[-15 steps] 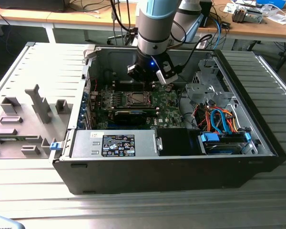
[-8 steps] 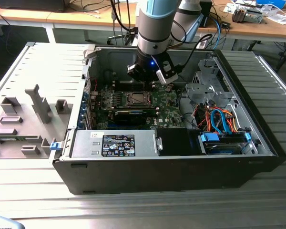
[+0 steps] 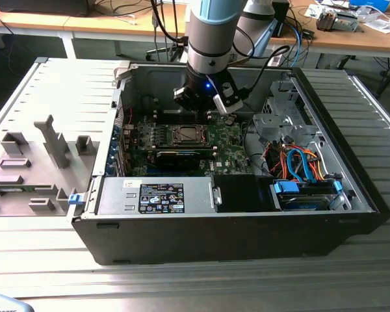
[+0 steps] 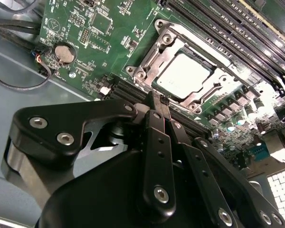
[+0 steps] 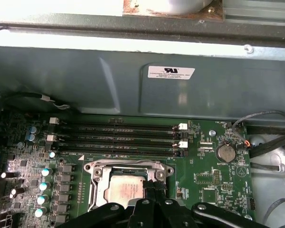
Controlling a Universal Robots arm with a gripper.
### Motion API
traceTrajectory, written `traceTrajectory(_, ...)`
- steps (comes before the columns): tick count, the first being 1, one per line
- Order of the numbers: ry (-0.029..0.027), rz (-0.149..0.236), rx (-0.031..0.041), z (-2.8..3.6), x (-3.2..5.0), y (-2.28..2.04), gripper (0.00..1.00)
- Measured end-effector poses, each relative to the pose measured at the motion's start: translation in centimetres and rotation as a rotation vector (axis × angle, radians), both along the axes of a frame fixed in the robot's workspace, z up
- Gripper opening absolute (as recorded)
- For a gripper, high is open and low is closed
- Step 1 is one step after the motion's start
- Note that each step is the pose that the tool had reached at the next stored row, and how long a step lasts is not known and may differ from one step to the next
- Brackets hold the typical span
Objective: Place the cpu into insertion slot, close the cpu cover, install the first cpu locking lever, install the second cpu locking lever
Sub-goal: 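Install the second cpu locking lever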
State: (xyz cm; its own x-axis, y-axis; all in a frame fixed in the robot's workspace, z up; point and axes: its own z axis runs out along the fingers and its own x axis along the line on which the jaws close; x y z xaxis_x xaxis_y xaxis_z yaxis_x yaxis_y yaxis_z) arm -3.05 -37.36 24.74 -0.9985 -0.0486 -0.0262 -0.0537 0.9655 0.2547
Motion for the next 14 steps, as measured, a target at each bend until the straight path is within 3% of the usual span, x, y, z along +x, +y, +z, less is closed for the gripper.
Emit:
traceTrajectory(1, 0.0, 0.0, 0.0001, 0.0, 0.0, -0.2, 0.11)
traceTrajectory(4, 0.0, 0.0, 0.0, 0.0, 0.0, -1.76, 0.11)
traceTrajectory(6, 0.0, 0.0, 0.0001, -0.01, 0.0, -2.44, 0.11)
traceTrajectory(7, 0.0, 0.0, 0.0, 0.0, 0.0, -2.97, 0.11)
traceTrajectory(11, 0.0001, 0.0, 0.0, 0.0, -0.09, -4.34, 0.11)
traceTrajectory(14, -0.0001, 0.0, 0.0, -0.03, -0.6, -4.99, 0.11)
